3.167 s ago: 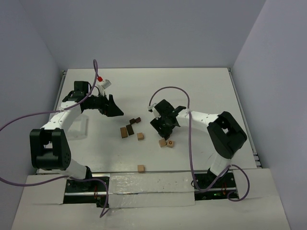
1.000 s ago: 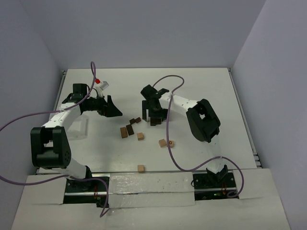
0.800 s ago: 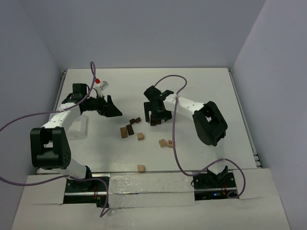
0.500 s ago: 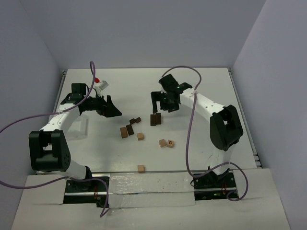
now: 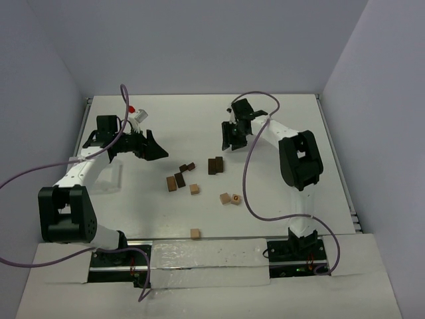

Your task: Build the wood block tower

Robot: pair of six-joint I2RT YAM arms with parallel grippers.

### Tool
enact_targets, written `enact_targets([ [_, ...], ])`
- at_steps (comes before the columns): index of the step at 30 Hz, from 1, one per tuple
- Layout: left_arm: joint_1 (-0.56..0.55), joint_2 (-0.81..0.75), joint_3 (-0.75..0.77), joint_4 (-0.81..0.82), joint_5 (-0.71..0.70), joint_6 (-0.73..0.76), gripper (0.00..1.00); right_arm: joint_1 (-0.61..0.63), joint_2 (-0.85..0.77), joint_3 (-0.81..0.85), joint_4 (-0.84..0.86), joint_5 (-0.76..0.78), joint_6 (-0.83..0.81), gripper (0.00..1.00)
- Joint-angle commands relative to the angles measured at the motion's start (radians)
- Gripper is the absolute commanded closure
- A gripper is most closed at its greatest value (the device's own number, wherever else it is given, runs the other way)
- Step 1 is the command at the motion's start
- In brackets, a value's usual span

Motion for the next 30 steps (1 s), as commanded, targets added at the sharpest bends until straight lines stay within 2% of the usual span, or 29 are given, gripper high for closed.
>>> enact_targets([
  [1, 0.008, -0.037, -0.022, 0.081, 0.006, -0.033, 0.07, 0.007, 0.019, 0.006, 0.075, -0.037, 0.022, 0.46],
  [30, 0.008, -0.039, -0.069, 0.115, 0.008, -0.046, 0.06, 0.063, 0.042, -0.113, 0.117, 0.018, 0.006, 0.35],
])
